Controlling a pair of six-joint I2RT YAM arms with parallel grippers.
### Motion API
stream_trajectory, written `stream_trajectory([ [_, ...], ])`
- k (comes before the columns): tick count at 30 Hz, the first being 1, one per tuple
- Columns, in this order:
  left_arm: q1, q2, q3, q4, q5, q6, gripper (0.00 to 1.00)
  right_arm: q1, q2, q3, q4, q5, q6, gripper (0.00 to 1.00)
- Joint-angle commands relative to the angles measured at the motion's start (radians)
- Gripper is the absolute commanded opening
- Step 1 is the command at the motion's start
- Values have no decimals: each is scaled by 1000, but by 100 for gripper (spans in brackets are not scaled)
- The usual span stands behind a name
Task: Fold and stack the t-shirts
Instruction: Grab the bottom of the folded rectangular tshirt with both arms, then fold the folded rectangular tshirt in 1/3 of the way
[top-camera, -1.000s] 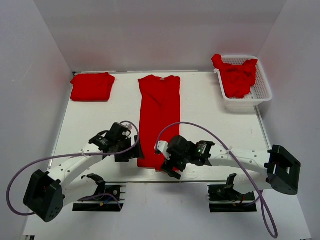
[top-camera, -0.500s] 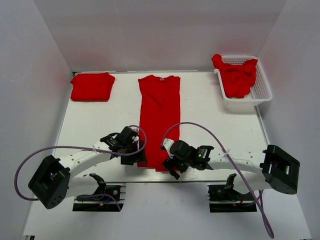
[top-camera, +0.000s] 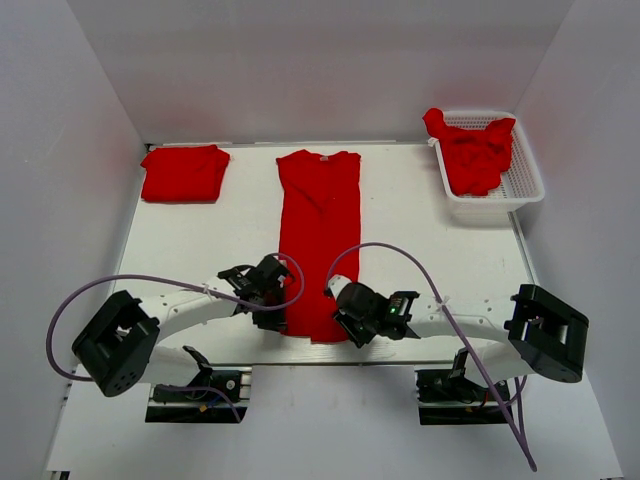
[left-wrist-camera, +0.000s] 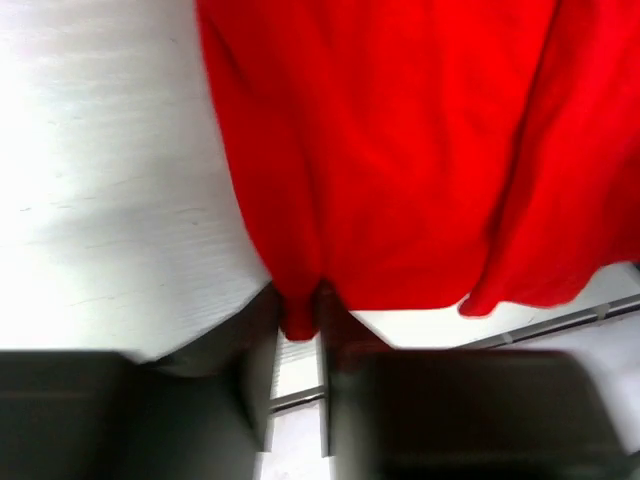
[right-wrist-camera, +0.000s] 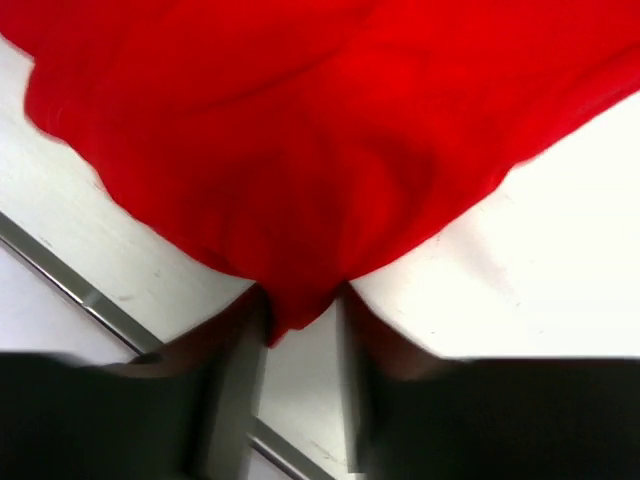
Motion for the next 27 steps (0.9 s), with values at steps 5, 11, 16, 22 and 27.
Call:
stream_trajectory([
  [5,-36,22,11,-40,-48,-3,0,3,-2,4,23,-23,55,0],
  [11,-45,-29,50,-60,-48,-12,0,1,-40,8,-11,-77,73,0],
  [16,-65,-61,90,-155,7,-32,0,7,-95,27,-86,-236,98,0],
  [22,-74,-119,137,-226,24,-50,0,7,-181,27,-163,-239,113,0],
  [27,-74,-83,223,-226,-29,-50,0,-5,-120,73,-184,-195,109,0],
])
